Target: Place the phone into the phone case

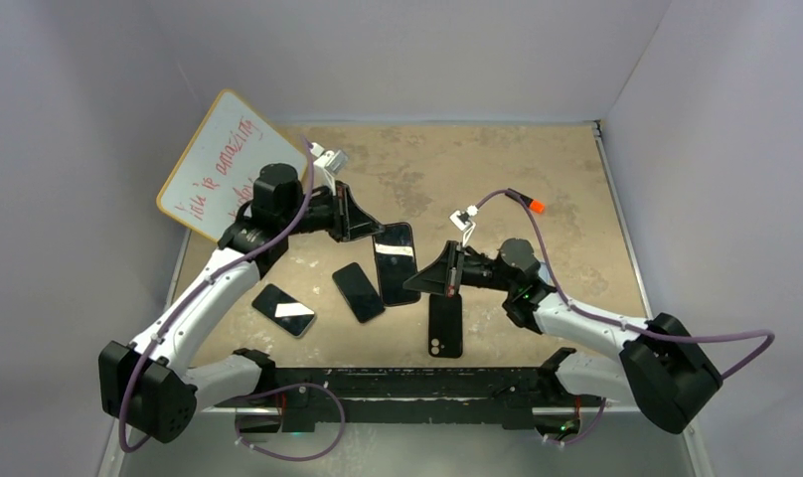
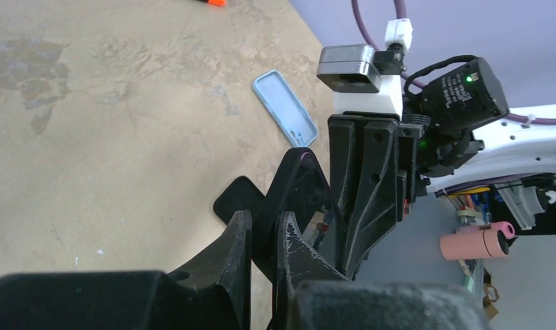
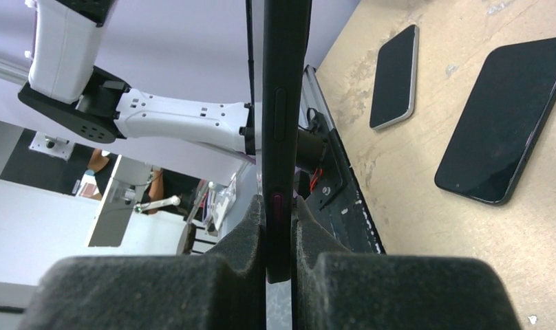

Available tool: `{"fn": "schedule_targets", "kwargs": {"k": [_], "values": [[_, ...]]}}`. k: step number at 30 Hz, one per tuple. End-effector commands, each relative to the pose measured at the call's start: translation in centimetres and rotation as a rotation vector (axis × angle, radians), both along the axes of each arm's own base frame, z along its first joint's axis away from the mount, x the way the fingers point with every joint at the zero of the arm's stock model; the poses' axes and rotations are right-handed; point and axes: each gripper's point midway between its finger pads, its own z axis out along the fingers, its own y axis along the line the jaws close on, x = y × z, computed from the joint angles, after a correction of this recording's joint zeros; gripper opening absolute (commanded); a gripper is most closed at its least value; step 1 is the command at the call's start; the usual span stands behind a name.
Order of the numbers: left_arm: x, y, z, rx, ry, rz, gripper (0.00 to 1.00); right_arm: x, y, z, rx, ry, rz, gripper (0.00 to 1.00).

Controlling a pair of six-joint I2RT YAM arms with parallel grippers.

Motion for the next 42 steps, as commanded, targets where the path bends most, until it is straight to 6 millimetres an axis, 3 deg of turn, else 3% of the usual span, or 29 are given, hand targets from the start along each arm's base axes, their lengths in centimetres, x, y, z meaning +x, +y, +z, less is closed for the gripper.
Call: {"fn": "schedule_targets", "kwargs": {"k": [1, 4, 6, 7, 9, 14, 17, 22, 24, 26, 29, 35, 36, 39, 42], "values": [[1.9, 1.4, 0.1, 0.138, -0.062, 0.109, 0.00, 1.1, 0.8, 4.8, 0.110, -0.099, -0.015, 0.00], [1.9, 1.9, 0.1, 0.176, -0.040, 0.125, 0.04, 1.3, 0.9, 4.8, 0.098, -0.122, -0.016, 0.00], [1.3, 1.5, 0.7, 0.140, 0.013, 0.121, 0.21, 1.4, 0.9, 4.7, 0.088, -0.127, -0.021, 0.00], [1.1, 1.3, 1.1, 0.115, 0.047, 0.124, 0.36, 1.6, 0.7, 4.8, 0.081, -0.134, -0.036, 0.00], [0.3, 0.7, 1.8, 0.051, 0.100, 0.103, 0.48, 2.2, 0.5, 5.1, 0.056, -0.167, -0.070, 0.00], [-0.8, 0.7, 1.8, -0.012, 0.131, 0.116, 0.62, 2.4, 0.0, 7.0, 0.066, -0.242, -0.111, 0.00], [-1.7, -0.1, 1.4, -0.079, 0.165, 0.063, 0.64, 2.7, 0.0, 7.9, 0.082, -0.265, -0.131, 0.00], [-2.1, -0.9, 1.4, -0.141, 0.195, 0.014, 0.52, 3.5, 0.4, 9.3, 0.090, -0.292, -0.141, 0.00], [-1.7, -0.8, 0.9, -0.119, 0.196, 0.033, 0.38, 4.0, 0.4, 9.2, 0.075, -0.291, -0.164, 0.00], [-1.2, -0.5, 0.4, -0.085, 0.186, 0.058, 0.17, 4.7, 0.4, 8.4, 0.026, -0.286, -0.189, 0.00], [-0.7, 0.1, -0.6, -0.033, 0.180, 0.093, 0.00, 5.2, 0.3, 7.1, -0.037, -0.277, -0.205, 0.00], [-0.6, 0.6, -1.7, 0.011, 0.172, 0.118, 0.00, 5.7, 0.2, 5.5, -0.099, -0.225, -0.215, 0.00], [-0.6, 0.8, -1.7, 0.021, 0.159, 0.120, 0.05, 5.7, 0.2, 5.3, -0.105, -0.221, -0.215, 0.00], [-0.3, 1.9, -2.4, 0.101, 0.119, 0.154, 0.37, 6.2, 0.2, 4.2, -0.137, -0.176, -0.240, 0.00], [-0.1, 3.4, -3.6, 0.204, 0.090, 0.198, 0.58, 7.5, -0.6, 2.5, -0.238, -0.158, -0.300, 0.00]]}}
